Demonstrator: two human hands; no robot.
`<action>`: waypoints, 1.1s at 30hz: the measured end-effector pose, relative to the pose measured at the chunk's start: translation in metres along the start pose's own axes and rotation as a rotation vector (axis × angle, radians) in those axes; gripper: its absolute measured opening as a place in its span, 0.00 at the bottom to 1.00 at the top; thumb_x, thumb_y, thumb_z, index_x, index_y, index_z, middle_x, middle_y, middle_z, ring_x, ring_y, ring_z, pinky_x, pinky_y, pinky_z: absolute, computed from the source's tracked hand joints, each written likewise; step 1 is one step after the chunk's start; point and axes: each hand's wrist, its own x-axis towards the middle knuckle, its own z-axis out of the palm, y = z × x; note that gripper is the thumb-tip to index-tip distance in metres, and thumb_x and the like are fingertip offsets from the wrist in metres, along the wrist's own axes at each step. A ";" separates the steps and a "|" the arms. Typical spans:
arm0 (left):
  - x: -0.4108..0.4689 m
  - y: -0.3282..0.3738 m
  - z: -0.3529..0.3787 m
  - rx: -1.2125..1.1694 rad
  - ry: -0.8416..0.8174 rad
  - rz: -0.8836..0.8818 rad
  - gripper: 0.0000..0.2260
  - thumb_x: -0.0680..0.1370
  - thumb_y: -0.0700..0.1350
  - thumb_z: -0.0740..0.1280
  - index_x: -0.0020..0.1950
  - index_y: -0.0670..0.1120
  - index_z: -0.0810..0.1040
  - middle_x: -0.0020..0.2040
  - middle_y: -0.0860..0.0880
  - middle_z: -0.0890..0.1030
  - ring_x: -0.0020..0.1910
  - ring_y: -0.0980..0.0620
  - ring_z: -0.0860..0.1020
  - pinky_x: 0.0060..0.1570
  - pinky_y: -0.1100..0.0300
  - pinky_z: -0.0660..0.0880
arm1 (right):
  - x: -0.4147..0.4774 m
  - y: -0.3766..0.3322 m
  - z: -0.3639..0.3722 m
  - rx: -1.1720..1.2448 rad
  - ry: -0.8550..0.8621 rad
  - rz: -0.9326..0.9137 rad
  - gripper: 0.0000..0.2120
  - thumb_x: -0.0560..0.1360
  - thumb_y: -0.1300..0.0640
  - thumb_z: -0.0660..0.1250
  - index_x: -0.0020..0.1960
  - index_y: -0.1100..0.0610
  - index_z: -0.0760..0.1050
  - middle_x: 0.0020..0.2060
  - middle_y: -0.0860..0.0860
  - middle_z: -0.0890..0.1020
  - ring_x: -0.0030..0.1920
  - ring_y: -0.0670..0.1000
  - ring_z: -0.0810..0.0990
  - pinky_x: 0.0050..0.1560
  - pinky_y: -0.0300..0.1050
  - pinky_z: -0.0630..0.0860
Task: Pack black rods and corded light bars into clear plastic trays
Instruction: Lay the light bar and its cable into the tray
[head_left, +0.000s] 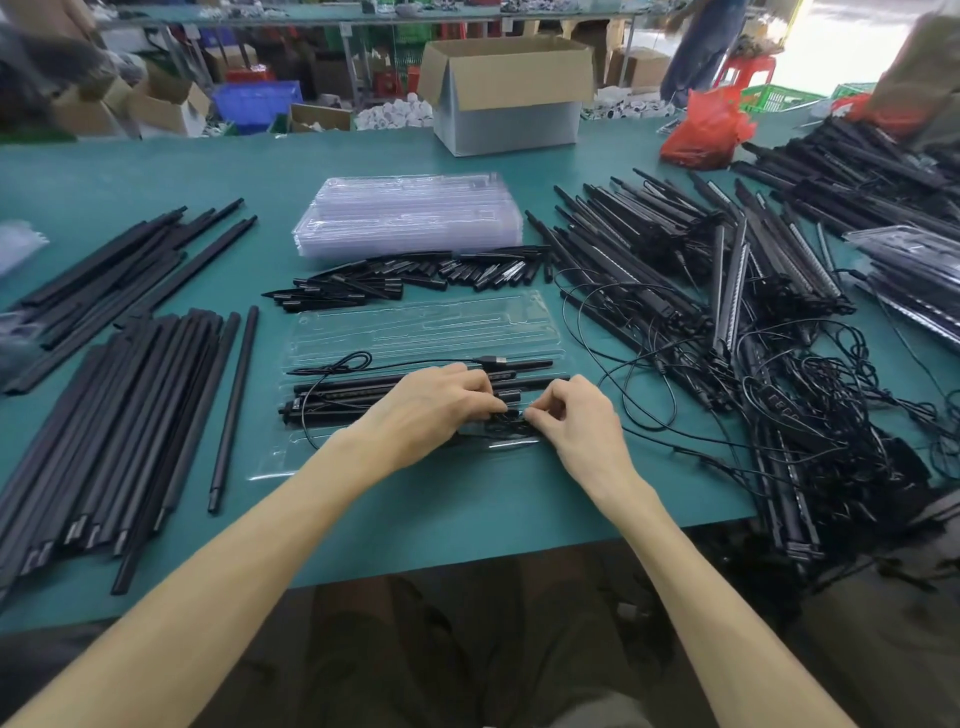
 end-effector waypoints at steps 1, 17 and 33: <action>0.000 0.001 0.000 0.003 -0.007 -0.008 0.16 0.83 0.41 0.63 0.69 0.51 0.78 0.60 0.51 0.79 0.58 0.48 0.75 0.52 0.57 0.69 | 0.000 0.000 0.000 -0.018 -0.003 -0.007 0.07 0.77 0.52 0.72 0.42 0.51 0.78 0.40 0.45 0.73 0.46 0.49 0.74 0.45 0.48 0.72; 0.015 -0.004 0.001 -0.253 -0.048 -0.292 0.09 0.80 0.54 0.68 0.55 0.53 0.86 0.49 0.54 0.80 0.51 0.51 0.78 0.52 0.50 0.75 | -0.005 0.004 -0.008 -0.074 -0.080 -0.118 0.19 0.78 0.36 0.63 0.43 0.51 0.79 0.42 0.45 0.73 0.47 0.47 0.72 0.46 0.45 0.70; 0.008 -0.005 0.026 -0.502 0.226 -0.448 0.09 0.80 0.54 0.69 0.51 0.50 0.82 0.47 0.52 0.79 0.47 0.54 0.77 0.52 0.55 0.75 | -0.001 0.000 0.005 -0.024 0.071 -0.017 0.11 0.81 0.48 0.65 0.43 0.52 0.77 0.38 0.43 0.72 0.45 0.47 0.72 0.42 0.43 0.65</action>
